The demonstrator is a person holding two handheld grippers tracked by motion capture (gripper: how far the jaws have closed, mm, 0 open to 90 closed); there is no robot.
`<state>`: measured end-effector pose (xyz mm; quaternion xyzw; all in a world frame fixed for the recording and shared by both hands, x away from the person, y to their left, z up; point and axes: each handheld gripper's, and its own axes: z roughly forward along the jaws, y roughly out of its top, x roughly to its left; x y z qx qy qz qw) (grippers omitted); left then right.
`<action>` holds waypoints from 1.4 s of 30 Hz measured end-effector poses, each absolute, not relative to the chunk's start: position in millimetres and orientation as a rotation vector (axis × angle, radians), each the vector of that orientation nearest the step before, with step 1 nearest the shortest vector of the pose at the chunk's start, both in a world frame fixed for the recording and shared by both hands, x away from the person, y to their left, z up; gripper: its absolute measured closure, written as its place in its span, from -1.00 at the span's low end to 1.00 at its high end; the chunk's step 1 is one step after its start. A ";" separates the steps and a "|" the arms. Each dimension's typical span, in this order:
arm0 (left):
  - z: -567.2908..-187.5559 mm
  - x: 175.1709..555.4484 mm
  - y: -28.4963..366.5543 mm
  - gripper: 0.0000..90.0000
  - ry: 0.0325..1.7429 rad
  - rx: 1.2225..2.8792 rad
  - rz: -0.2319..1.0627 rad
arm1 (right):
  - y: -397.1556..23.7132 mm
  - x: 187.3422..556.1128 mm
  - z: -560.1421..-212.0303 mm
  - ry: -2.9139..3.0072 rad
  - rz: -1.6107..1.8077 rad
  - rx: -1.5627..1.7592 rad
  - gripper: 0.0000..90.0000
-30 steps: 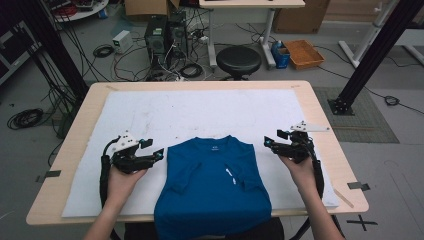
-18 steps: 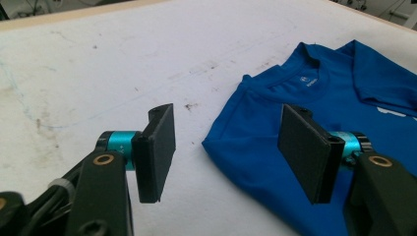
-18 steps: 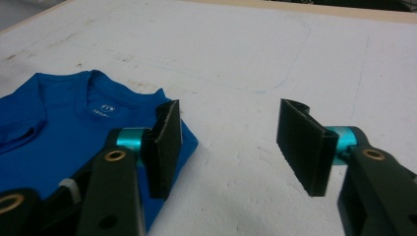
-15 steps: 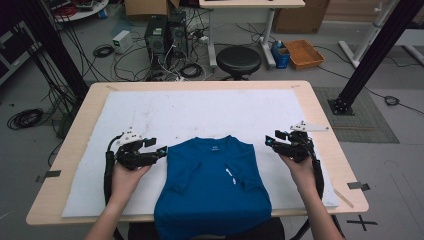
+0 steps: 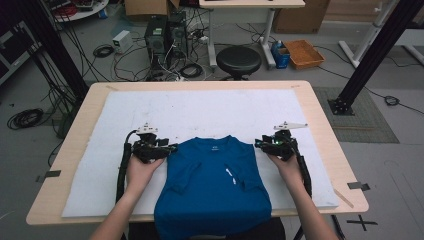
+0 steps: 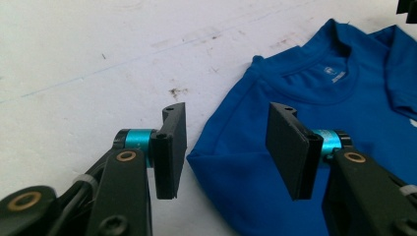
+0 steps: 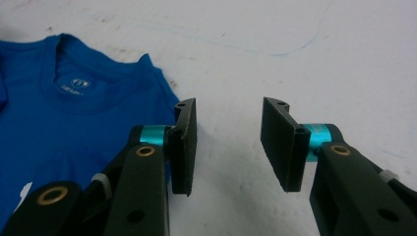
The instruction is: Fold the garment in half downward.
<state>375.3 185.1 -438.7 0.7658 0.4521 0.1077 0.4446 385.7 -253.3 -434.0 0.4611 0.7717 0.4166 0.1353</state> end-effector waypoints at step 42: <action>-443.9 382.3 159.5 0.83 1.079 2.091 0.403 | -218.2 395.2 -443.7 2.383 1.015 1.201 0.86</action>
